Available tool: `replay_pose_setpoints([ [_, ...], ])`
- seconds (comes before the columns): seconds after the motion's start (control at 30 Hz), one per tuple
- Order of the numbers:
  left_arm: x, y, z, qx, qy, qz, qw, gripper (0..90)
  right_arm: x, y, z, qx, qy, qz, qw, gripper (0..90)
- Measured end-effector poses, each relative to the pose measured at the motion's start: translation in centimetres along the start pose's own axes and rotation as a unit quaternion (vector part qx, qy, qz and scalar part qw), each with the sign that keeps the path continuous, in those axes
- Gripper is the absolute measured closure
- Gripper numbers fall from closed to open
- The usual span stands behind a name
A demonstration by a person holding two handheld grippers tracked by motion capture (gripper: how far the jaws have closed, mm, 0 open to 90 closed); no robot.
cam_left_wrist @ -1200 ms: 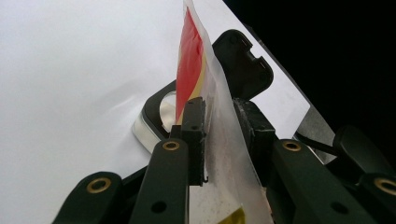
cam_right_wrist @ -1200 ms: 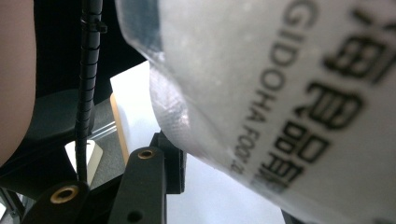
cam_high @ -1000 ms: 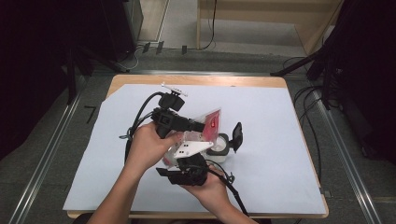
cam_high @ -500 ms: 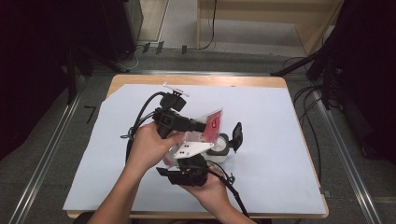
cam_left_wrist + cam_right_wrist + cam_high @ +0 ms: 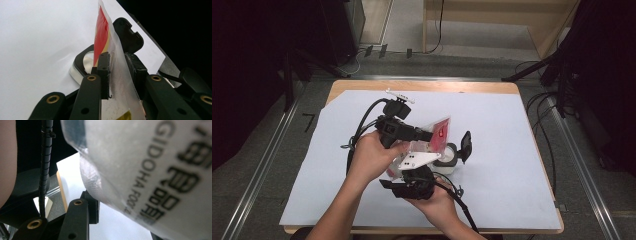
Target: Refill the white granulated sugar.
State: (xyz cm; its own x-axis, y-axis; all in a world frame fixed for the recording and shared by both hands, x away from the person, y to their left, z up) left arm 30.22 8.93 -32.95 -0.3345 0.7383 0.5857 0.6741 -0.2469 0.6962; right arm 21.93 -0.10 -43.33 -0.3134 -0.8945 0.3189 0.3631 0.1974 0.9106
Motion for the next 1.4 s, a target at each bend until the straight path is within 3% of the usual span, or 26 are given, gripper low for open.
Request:
replay_pose_setpoints([
  [1.4, -0.11, 0.36, -0.03, 0.0, 0.0, -0.002, 1.0, 75.3, 0.12, 0.29, -0.24, -0.005, 0.0, -0.001, 1.0, 63.5],
])
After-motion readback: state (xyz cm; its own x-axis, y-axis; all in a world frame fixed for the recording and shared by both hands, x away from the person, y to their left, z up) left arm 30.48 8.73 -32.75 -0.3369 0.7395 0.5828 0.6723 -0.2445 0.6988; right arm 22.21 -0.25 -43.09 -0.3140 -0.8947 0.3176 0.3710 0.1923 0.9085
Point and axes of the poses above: each handheld gripper's, and its own axes: x roughly backward along the jaws, y roughly out of its top, z roughly to its left, the point moved 1 cm from there along -x, roughly forward along the jaws, and after that the axes turned 10 degrees about -z, right-handed, at the moved point
